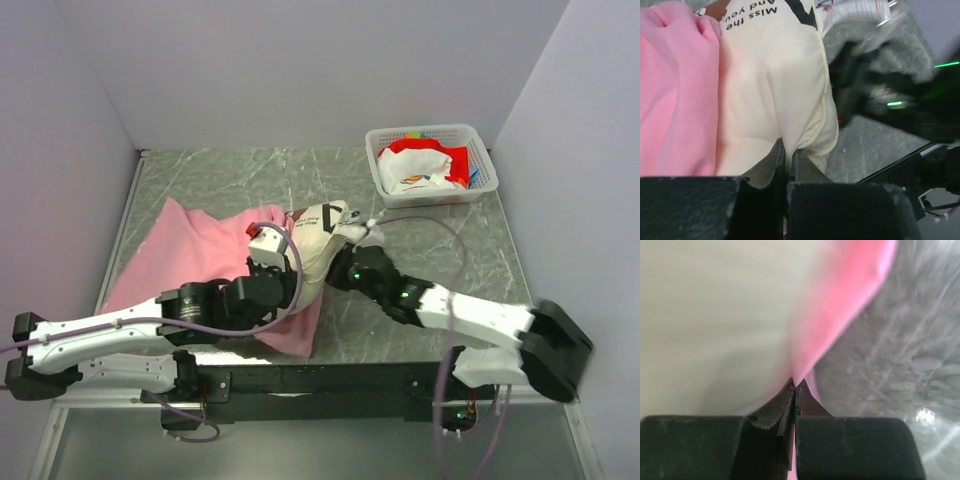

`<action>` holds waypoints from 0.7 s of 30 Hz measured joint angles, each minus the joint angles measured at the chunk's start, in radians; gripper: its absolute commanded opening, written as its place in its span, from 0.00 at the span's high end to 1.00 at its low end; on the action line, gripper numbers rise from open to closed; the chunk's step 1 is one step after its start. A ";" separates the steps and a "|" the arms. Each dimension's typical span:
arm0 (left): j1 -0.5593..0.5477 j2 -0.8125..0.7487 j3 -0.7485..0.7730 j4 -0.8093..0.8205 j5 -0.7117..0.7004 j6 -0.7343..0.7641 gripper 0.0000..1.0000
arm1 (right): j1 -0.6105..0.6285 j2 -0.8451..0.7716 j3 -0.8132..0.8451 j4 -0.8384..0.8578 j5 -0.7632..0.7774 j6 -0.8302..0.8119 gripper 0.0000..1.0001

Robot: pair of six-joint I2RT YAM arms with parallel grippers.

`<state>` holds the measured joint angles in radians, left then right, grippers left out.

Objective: Put the pillow into the pillowcase

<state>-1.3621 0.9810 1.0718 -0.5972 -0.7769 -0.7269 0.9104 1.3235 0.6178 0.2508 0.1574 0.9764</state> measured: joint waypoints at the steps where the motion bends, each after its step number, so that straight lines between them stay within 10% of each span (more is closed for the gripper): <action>1: 0.021 0.002 -0.032 0.024 0.030 0.000 0.99 | -0.002 -0.072 0.000 -0.040 0.017 -0.006 1.00; 7: 0.174 0.043 -0.178 0.201 0.208 -0.024 0.99 | -0.026 -0.447 0.000 -0.359 0.113 -0.052 1.00; 18: 0.424 0.060 -0.332 0.312 0.497 -0.105 0.98 | -0.117 -0.638 -0.068 -0.617 0.106 -0.083 1.00; 21: 0.434 0.056 -0.332 0.292 0.570 -0.075 0.65 | -0.117 -0.628 -0.141 -0.600 0.074 -0.075 1.00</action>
<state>-0.9283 1.0367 0.7395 -0.3050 -0.2073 -0.8017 0.7933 0.6956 0.4767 -0.3492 0.2310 0.9012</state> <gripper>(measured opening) 0.069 0.010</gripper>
